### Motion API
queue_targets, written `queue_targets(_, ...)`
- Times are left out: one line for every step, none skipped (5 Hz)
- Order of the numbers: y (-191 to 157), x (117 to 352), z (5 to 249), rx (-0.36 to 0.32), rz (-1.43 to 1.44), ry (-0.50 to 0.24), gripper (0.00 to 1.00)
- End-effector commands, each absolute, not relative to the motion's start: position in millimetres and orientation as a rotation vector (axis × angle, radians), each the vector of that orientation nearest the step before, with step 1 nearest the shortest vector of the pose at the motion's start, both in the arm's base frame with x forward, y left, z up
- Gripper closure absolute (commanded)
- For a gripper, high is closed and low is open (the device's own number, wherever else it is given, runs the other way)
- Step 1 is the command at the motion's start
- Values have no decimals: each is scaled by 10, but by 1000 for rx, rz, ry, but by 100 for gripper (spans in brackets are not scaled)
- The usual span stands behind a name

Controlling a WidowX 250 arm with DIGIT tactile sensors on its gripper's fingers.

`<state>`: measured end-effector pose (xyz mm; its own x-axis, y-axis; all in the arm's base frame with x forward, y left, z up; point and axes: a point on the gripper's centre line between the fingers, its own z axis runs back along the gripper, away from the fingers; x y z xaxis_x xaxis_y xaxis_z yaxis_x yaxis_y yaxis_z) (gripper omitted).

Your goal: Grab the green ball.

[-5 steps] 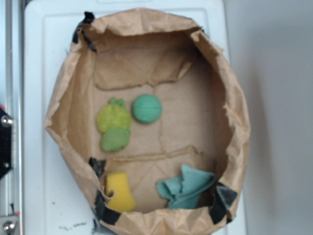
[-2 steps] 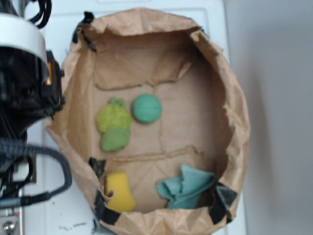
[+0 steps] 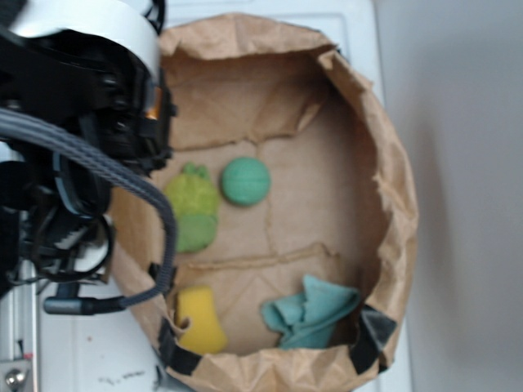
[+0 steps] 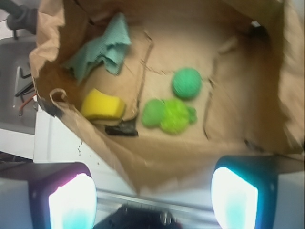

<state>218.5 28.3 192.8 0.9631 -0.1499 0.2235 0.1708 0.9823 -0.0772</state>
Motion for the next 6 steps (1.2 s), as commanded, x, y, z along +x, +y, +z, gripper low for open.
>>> queue_targets(314,2684,1665,-67,-194,-253,0)
queue_targets(455,2848,1472,-51,-181,-252,0)
queue_targets(573,2968,1339,-46,-150,-254,0)
queue_targets(487,3084,1186,-64,-158,-263,0)
queue_targets(428,3152,1085,-77,-166,-276,0)
queue_targets(397,3141,895,-81,-227,-262,0)
